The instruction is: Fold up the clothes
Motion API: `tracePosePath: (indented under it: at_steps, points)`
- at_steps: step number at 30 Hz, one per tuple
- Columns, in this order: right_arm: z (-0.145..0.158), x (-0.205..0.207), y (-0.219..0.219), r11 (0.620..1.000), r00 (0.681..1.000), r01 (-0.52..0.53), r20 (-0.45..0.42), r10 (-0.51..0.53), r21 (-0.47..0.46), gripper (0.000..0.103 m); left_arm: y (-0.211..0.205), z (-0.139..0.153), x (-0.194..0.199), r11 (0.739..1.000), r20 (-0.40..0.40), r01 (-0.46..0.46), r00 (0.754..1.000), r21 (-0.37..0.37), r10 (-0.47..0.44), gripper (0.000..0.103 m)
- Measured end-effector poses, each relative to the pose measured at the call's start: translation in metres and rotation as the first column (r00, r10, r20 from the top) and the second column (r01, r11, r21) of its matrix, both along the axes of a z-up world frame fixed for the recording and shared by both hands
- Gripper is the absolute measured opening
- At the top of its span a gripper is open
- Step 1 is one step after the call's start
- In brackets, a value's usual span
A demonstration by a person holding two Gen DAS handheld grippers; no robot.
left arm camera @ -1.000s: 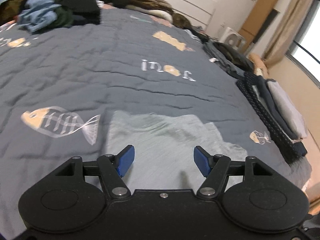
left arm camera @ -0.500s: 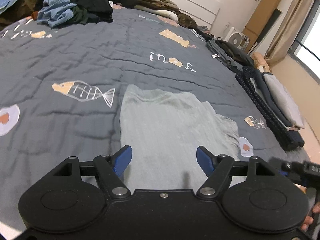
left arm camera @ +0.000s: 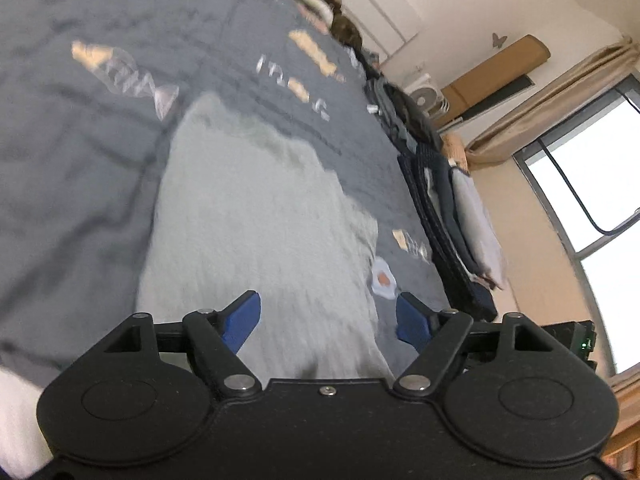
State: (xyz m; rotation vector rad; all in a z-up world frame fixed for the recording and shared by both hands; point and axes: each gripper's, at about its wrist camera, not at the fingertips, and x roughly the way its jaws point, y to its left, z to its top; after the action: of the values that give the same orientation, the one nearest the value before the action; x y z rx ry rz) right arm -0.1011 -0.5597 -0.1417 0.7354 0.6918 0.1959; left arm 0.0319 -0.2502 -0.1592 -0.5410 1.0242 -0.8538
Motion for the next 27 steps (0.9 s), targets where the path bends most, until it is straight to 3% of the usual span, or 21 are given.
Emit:
tracePosePath:
  at_steps: [3, 10, 13, 18, 24, 27]
  points:
    - [-0.003, 0.001, 0.017, 0.990, 0.990, -0.138, -0.029, 0.138, -0.021, 0.045, 0.003, -0.012, -0.006, 0.999, -0.062, 0.003, 0.998, -0.048, -0.006, 0.074]
    - [0.000, -0.009, 0.030, 0.961, 0.961, -0.275, -0.014, 0.275, -0.028, 0.045, 0.008, -0.032, -0.011, 0.999, -0.102, -0.035, 0.994, 0.016, 0.037, 0.074]
    - [-0.009, -0.005, 0.037, 0.950, 0.950, -0.306, -0.079, 0.301, -0.067, 0.045, 0.010, -0.041, -0.014, 0.998, -0.118, -0.051, 0.991, 0.044, 0.056, 0.074]
    - [-0.026, -0.007, 0.038, 0.920, 0.942, -0.297, -0.236, 0.238, -0.254, 0.044, 0.022, -0.052, -0.015, 0.991, -0.144, -0.112, 0.982, 0.079, 0.123, 0.074]
    - [-0.026, -0.019, 0.024, 0.891, 0.962, -0.204, -0.254, 0.105, -0.406, 0.045, 0.032, -0.054, -0.019, 0.982, -0.147, -0.163, 0.973, 0.096, 0.176, 0.074]
    - [-0.023, -0.026, 0.012, 0.922, 0.969, -0.172, -0.229, 0.094, -0.348, 0.045, 0.035, -0.041, -0.028, 0.986, -0.124, -0.158, 0.979, 0.055, 0.164, 0.074]
